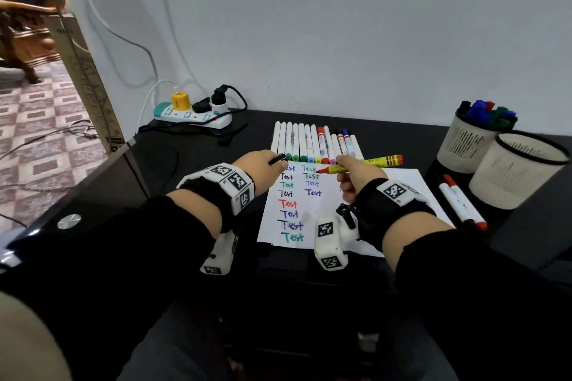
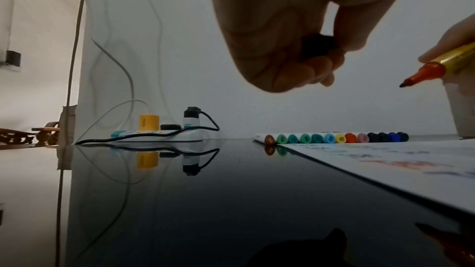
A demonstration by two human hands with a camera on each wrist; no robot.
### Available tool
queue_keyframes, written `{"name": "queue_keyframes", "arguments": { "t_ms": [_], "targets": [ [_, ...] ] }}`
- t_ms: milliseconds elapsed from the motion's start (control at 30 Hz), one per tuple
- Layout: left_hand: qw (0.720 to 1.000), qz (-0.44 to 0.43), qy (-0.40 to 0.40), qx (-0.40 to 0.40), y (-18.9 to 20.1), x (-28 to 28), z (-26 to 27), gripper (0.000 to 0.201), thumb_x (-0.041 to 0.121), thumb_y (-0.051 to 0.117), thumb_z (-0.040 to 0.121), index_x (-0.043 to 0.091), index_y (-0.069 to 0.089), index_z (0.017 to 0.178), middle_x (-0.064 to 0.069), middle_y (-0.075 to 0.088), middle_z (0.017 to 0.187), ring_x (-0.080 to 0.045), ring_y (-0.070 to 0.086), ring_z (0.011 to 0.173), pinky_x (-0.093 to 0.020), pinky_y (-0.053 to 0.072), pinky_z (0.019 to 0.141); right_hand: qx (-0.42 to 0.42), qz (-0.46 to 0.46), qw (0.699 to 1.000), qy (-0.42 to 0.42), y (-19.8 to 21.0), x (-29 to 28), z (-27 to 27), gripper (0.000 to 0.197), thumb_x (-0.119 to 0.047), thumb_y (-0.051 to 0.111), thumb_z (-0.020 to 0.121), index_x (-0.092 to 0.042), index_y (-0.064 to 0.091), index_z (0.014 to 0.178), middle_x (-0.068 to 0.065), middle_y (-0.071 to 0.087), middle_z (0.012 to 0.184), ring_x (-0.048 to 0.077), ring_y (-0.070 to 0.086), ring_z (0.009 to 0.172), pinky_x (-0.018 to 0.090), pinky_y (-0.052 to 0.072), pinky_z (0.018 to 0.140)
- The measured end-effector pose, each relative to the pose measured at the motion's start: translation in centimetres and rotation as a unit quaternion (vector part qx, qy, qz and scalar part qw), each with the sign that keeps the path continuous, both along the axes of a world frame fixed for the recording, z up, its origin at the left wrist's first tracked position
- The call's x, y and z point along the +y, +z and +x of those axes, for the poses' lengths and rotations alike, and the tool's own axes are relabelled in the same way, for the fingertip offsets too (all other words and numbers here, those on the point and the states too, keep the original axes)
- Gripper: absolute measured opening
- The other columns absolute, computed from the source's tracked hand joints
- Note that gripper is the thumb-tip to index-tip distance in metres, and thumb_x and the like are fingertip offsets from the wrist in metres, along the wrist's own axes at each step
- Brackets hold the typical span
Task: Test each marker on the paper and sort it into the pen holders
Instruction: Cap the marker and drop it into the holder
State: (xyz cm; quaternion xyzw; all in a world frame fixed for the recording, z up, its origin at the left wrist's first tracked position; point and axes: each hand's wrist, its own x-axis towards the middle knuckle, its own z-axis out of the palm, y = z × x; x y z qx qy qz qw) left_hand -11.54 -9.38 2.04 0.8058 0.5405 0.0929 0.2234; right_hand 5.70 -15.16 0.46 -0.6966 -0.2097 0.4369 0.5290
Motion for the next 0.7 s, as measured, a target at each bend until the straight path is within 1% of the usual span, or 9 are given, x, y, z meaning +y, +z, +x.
{"name": "queue_keyframes", "arguments": {
  "t_ms": [100, 200, 233, 333, 433, 567, 700],
  "targets": [
    [1.000, -0.001, -0.006, 0.006, 0.0, 0.0, 0.1, 0.041, 0.042, 0.038, 0.098, 0.017, 0.053, 0.126, -0.001, 0.056, 0.100, -0.018, 0.053, 0.088, -0.026, 0.037, 0.072, -0.025, -0.021, 0.999, 0.013, -1.0, 0.1, -0.2, 0.028, -0.029, 0.064, 0.087, -0.011, 0.056, 0.068, 0.003, 0.049, 0.057, 0.012, 0.033, 0.043, 0.019, 0.026, 0.033],
    [1.000, -0.004, -0.012, 0.020, -0.1, -0.1, 0.1, 0.046, 0.043, 0.038, 0.098, 0.016, 0.047, 0.134, -0.006, 0.056, 0.123, -0.022, 0.054, 0.109, -0.026, 0.038, 0.081, -0.069, -0.053, 0.996, 0.020, -1.6, 0.5, -0.1, 0.034, -0.032, 0.064, 0.086, -0.012, 0.052, 0.061, 0.004, 0.049, 0.056, 0.015, 0.036, 0.043, 0.027, 0.027, 0.041],
    [1.000, -0.002, -0.014, 0.027, -0.1, -0.1, 0.1, 0.047, 0.043, 0.037, 0.098, 0.016, 0.046, 0.135, -0.006, 0.055, 0.127, -0.023, 0.053, 0.113, -0.026, 0.038, 0.083, -0.079, -0.060, 0.995, 0.024, -1.7, 0.5, -0.1, 0.034, -0.032, 0.063, 0.085, -0.012, 0.052, 0.061, 0.004, 0.049, 0.056, 0.015, 0.036, 0.044, 0.028, 0.027, 0.043],
    [0.999, -0.002, -0.023, 0.043, -0.2, -0.2, 0.2, 0.045, 0.042, 0.037, 0.098, 0.014, 0.049, 0.131, -0.007, 0.056, 0.124, -0.023, 0.053, 0.111, -0.026, 0.038, 0.082, -0.102, -0.057, 0.992, 0.040, -2.1, 0.5, -0.1, 0.032, -0.028, 0.061, 0.087, -0.012, 0.049, 0.062, 0.004, 0.049, 0.056, 0.015, 0.036, 0.045, 0.027, 0.027, 0.045],
    [0.998, -0.007, -0.024, 0.053, -0.2, -0.2, 0.3, 0.043, 0.042, 0.037, 0.098, 0.014, 0.052, 0.128, -0.008, 0.058, 0.122, -0.023, 0.054, 0.109, -0.026, 0.038, 0.079, -0.131, -0.038, 0.989, 0.050, -2.4, 0.5, -0.2, 0.035, -0.025, 0.061, 0.088, -0.014, 0.044, 0.059, 0.004, 0.050, 0.056, 0.015, 0.038, 0.046, 0.025, 0.029, 0.047],
    [0.998, -0.003, -0.026, 0.062, -0.2, -0.2, 0.4, 0.045, 0.042, 0.037, 0.099, 0.013, 0.051, 0.130, -0.008, 0.057, 0.123, -0.023, 0.054, 0.111, -0.026, 0.038, 0.080, -0.178, -0.039, 0.980, 0.077, -2.6, 0.4, -0.2, 0.040, -0.029, 0.061, 0.087, -0.015, 0.044, 0.054, 0.004, 0.052, 0.055, 0.018, 0.041, 0.050, 0.028, 0.034, 0.053],
    [0.998, -0.005, -0.026, 0.061, -0.3, -0.2, 0.4, 0.044, 0.042, 0.038, 0.098, 0.013, 0.052, 0.128, -0.008, 0.057, 0.121, -0.022, 0.054, 0.109, -0.026, 0.038, 0.080, -0.206, -0.030, 0.973, 0.099, -2.7, 0.1, -0.3, 0.041, -0.033, 0.061, 0.087, -0.017, 0.044, 0.053, 0.003, 0.053, 0.057, 0.018, 0.042, 0.051, 0.030, 0.037, 0.057]
  ]
}}
